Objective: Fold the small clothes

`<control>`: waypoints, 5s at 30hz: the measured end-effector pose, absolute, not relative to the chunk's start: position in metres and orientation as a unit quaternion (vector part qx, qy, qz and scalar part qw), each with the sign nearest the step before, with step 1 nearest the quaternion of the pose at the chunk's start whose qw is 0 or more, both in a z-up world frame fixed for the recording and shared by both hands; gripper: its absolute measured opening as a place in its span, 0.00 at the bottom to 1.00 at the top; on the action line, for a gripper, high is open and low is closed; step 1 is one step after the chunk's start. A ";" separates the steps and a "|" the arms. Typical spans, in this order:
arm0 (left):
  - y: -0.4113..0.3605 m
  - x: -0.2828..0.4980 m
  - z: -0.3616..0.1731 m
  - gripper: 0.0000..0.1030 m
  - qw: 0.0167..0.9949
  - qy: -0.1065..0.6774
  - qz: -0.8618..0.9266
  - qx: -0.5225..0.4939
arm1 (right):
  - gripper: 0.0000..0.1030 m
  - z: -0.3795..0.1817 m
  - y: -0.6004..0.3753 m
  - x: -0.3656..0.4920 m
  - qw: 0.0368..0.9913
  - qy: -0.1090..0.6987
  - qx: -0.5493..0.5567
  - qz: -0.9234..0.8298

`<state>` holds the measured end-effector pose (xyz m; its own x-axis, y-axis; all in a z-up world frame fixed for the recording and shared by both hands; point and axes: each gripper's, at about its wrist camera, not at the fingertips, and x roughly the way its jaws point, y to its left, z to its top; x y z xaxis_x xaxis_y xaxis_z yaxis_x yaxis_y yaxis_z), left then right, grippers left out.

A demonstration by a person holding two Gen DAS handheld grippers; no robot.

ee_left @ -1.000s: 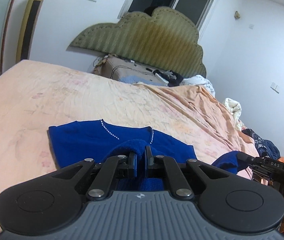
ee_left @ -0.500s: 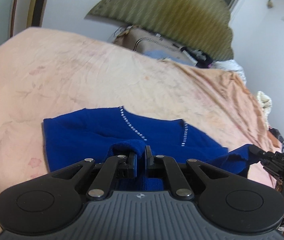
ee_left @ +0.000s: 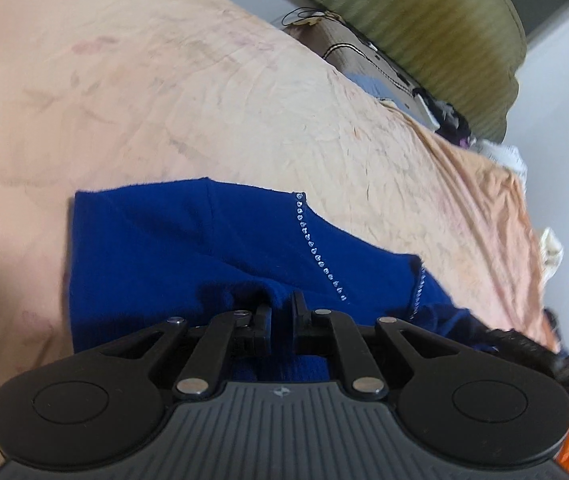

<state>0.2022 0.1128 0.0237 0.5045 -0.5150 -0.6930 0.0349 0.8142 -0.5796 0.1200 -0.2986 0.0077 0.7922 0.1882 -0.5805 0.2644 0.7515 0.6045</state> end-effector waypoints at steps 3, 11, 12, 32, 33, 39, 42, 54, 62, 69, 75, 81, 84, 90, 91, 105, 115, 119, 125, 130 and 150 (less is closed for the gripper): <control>0.124 0.203 0.022 0.09 0.819 0.468 -0.165 -0.287 | 0.41 0.002 -0.311 0.118 0.867 0.305 0.393 -0.029; 0.165 0.192 0.036 0.50 0.837 0.407 -0.112 -0.349 | 0.46 0.028 -0.312 0.090 0.893 0.254 0.368 -0.045; 0.163 0.188 0.043 0.50 0.848 0.400 -0.114 -0.327 | 0.46 0.033 -0.308 0.087 0.900 0.249 0.357 -0.038; 0.087 0.100 0.042 0.51 0.872 0.415 -0.252 0.054 | 0.74 0.042 -0.177 0.130 0.848 0.394 0.277 0.223; 0.092 0.095 0.039 0.51 0.869 0.423 -0.254 0.045 | 0.77 0.038 -0.165 0.136 0.830 0.405 0.292 0.251; 0.131 0.074 0.017 0.51 0.863 0.452 -0.225 0.021 | 0.78 0.031 -0.118 0.190 0.783 0.421 0.333 0.314; 0.151 0.067 0.016 0.45 0.872 0.446 -0.201 0.004 | 0.78 0.038 -0.127 0.206 0.817 0.353 0.370 0.266; 0.185 0.064 0.034 0.39 0.902 0.413 -0.119 -0.033 | 0.90 0.048 -0.152 0.144 0.875 0.356 0.263 0.196; 0.154 0.082 0.046 0.45 0.883 0.409 -0.218 -0.079 | 0.90 0.063 -0.215 0.012 0.951 0.276 0.118 -0.068; 0.113 0.063 0.026 0.56 0.896 0.394 -0.202 0.031 | 0.92 0.037 -0.233 -0.050 0.931 0.347 0.015 -0.109; 0.142 0.058 0.016 0.57 0.901 0.411 -0.132 0.048 | 0.86 0.042 -0.270 -0.068 0.904 0.312 -0.024 -0.291; 0.143 0.047 0.027 0.56 0.907 0.388 -0.159 0.036 | 0.89 0.040 -0.226 -0.048 0.943 0.322 0.027 -0.084; 0.137 0.040 0.018 0.56 0.910 0.384 -0.123 0.098 | 0.89 0.022 -0.210 -0.037 0.919 0.358 -0.074 -0.146; 0.157 0.036 0.028 0.56 0.904 0.377 -0.203 0.012 | 0.79 0.040 -0.249 -0.066 0.925 0.332 0.009 -0.186; 0.152 0.038 0.027 0.56 0.902 0.378 -0.211 0.013 | 0.79 0.041 -0.254 -0.067 0.929 0.333 0.048 -0.150; 0.150 0.037 0.022 0.05 0.890 0.398 -0.223 -0.013 | 0.05 0.048 -0.239 -0.068 0.939 0.324 0.066 -0.091; 0.167 0.037 0.026 0.03 0.883 0.424 -0.198 0.026 | 0.08 0.036 -0.259 -0.075 0.913 0.387 0.066 -0.113; 0.154 0.055 0.060 0.05 0.902 0.379 -0.208 0.017 | 0.24 0.068 -0.263 -0.058 0.936 0.322 0.088 -0.107; 0.068 0.106 0.060 0.10 0.889 0.362 -0.280 0.038 | 0.43 0.070 -0.233 0.033 0.948 0.308 0.065 -0.042; 0.020 0.150 0.026 0.10 0.882 0.377 -0.274 0.071 | 0.43 0.040 -0.233 0.109 0.933 0.344 0.105 -0.016; 0.085 0.135 0.013 0.10 0.900 0.402 -0.166 0.030 | 0.81 0.024 -0.163 0.089 0.935 0.353 -0.037 -0.014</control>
